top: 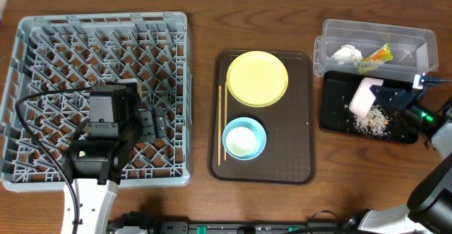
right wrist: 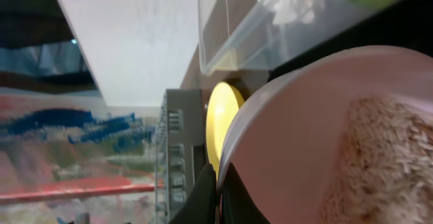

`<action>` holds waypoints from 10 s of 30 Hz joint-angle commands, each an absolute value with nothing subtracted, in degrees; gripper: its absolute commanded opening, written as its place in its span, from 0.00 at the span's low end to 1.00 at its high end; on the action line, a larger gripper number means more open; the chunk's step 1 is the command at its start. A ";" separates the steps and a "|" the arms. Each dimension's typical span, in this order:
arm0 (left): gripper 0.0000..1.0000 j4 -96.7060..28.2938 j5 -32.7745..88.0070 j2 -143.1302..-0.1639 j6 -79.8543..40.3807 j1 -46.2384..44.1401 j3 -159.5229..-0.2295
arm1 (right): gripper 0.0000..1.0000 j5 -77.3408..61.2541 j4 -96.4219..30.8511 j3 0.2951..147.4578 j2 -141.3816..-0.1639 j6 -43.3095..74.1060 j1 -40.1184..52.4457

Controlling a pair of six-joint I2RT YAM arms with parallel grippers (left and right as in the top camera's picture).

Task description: Sort waste into correct bins and load items into the dishwasher

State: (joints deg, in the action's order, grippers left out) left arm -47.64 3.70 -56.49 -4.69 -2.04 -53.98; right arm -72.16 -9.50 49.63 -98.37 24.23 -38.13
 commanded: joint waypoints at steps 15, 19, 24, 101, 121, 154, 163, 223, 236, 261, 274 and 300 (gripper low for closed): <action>0.93 -47.77 3.81 -56.49 -5.02 -2.22 -54.98 | 0.01 -74.41 7.09 49.47 -98.63 45.39 -44.45; 0.93 -47.77 3.81 -56.49 -5.02 -2.22 -54.98 | 0.01 -74.41 6.85 49.47 -98.63 45.91 -46.72; 0.93 -47.77 3.81 -56.49 -5.02 -2.22 -55.00 | 0.01 -73.73 6.63 49.47 -98.63 50.28 -47.68; 0.93 -47.72 3.81 -56.49 -5.02 -2.22 -55.00 | 0.01 -89.38 30.46 49.47 -98.63 70.24 -36.53; 0.93 -47.72 3.81 -56.49 -5.02 -2.22 -54.98 | 0.01 -85.21 65.14 49.58 -98.37 91.81 -11.81; 0.93 -47.75 3.81 -56.49 -5.02 -2.22 -54.98 | 0.01 -54.19 -0.36 76.12 -98.56 28.21 7.97; 0.93 -47.72 3.81 -56.49 -5.02 -2.22 -54.98 | 0.01 -25.04 -26.55 79.77 -98.61 4.95 16.73; 0.93 -47.75 3.81 -56.49 -5.02 -2.22 -54.98 | 0.72 -14.00 -58.54 75.44 -97.25 8.01 34.63; 0.93 -47.77 3.81 -56.49 -5.02 -2.22 -54.98 | 0.31 -13.54 -48.69 67.20 -97.30 15.46 37.15; 0.94 -47.62 9.13 -56.49 -5.06 -2.22 -54.98 | 0.01 -21.93 -49.69 74.98 -94.89 17.10 27.62; 0.94 -34.20 43.62 -64.84 -15.05 -2.24 -54.98 | 0.01 -55.42 -47.37 76.44 -93.32 8.19 8.05; 0.94 17.41 72.79 -81.54 -42.57 -18.52 -54.98 | 0.01 -80.88 -37.71 76.44 -93.34 5.08 7.90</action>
State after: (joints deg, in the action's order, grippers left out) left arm 16.53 71.88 -80.77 -39.03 -17.30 -54.11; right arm -76.25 -38.17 75.70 -94.19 6.20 7.79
